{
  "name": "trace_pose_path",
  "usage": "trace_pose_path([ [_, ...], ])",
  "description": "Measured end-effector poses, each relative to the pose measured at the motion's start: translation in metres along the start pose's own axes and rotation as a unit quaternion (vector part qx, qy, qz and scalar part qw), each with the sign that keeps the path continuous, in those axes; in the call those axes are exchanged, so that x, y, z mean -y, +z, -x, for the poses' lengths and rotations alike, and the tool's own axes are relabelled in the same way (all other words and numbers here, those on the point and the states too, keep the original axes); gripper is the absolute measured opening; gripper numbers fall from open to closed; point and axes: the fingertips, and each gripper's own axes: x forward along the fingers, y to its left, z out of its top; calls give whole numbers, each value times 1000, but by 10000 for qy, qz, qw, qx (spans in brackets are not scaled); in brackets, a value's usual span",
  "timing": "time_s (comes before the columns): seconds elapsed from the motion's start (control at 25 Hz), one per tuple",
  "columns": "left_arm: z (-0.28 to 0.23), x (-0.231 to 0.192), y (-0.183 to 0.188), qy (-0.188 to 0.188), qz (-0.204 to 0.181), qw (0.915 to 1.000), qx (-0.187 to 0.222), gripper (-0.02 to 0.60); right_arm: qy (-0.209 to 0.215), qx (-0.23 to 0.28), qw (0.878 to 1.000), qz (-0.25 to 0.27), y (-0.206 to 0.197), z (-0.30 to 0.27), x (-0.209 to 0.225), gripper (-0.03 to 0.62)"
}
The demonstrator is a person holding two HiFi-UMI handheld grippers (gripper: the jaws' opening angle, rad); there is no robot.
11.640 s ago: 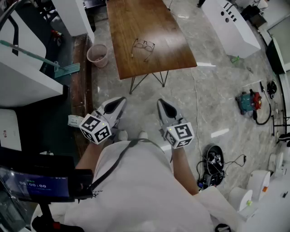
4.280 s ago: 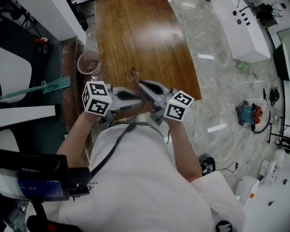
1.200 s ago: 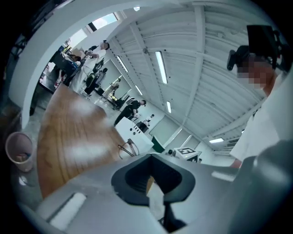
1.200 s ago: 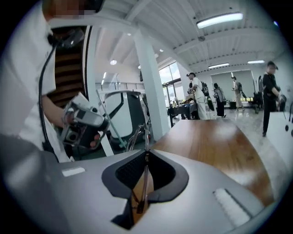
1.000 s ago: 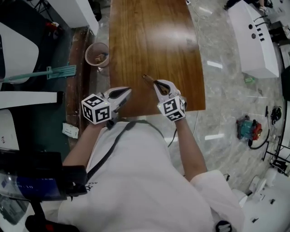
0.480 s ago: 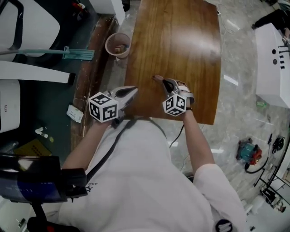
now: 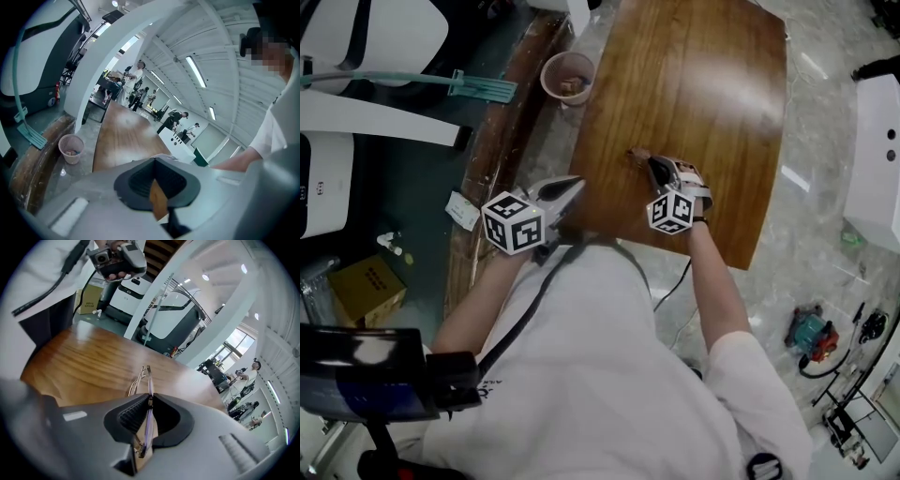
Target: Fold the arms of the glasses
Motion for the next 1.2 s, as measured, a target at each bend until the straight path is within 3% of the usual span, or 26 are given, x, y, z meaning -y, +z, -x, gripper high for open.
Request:
trace_pose_path([
  [0.28, 3, 0, -6, -25, -34, 10000, -47, 6, 73, 11, 10000, 3, -1, -4, -7, 59],
  [0.52, 2, 6, -1, -301, -109, 9995, -81, 6, 77, -175, 9996, -216, 0, 11, -11, 100],
  [0.8, 1, 27, 13, -771, -462, 9960, 16, 6, -387, -165, 9959, -799, 20, 51, -4, 84],
  [0.92, -1, 44, 18, -1116, -582, 9920, -76, 6, -741, -6, 9885, -1315, 38, 79, 4, 15],
  [1.2, -15, 79, 33, -1844, -798, 9795, -117, 6, -1596, 378, 9525, -2568, 74, 143, 18, 9],
])
